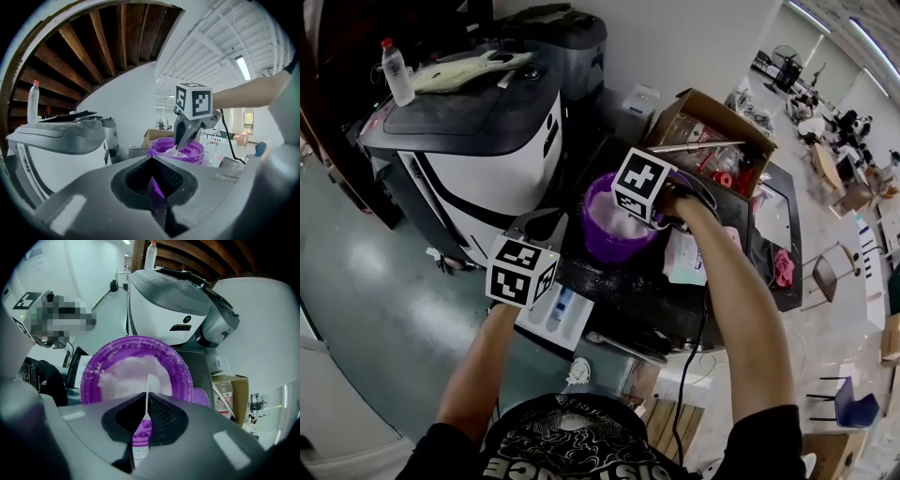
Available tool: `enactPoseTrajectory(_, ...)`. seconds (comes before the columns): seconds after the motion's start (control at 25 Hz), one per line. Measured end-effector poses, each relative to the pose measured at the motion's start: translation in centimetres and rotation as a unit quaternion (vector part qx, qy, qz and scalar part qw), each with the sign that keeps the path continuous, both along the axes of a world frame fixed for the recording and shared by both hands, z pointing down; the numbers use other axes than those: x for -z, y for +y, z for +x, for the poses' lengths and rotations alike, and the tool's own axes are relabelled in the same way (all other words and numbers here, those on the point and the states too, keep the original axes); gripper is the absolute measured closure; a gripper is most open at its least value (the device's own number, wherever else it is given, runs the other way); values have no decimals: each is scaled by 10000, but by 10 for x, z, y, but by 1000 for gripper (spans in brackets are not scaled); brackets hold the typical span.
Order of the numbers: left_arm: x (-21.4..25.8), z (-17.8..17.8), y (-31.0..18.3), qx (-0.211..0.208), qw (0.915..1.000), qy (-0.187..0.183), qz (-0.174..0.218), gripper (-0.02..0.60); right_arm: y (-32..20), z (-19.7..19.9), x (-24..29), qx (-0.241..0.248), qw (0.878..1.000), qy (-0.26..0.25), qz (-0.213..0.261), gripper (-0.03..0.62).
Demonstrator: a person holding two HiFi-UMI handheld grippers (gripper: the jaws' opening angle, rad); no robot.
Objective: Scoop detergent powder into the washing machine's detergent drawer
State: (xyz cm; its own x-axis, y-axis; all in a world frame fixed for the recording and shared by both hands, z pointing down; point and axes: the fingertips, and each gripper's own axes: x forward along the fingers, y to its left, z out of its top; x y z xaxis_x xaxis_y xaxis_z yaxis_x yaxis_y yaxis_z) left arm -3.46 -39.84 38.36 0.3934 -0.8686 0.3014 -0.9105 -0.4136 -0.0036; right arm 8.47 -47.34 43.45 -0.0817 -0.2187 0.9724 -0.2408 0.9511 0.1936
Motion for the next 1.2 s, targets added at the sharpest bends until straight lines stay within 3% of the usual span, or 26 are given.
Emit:
enactPoseTrajectory(0.52, -5, 0, -6, 293, 9996, 17, 35, 580, 3, -9, -10, 357, 9986, 117, -377, 557)
enactPoseTrajectory(1.2, -7, -5, 6, -21, 10000, 24, -55, 580, 13, -13, -16, -768, 9927, -314, -873, 557)
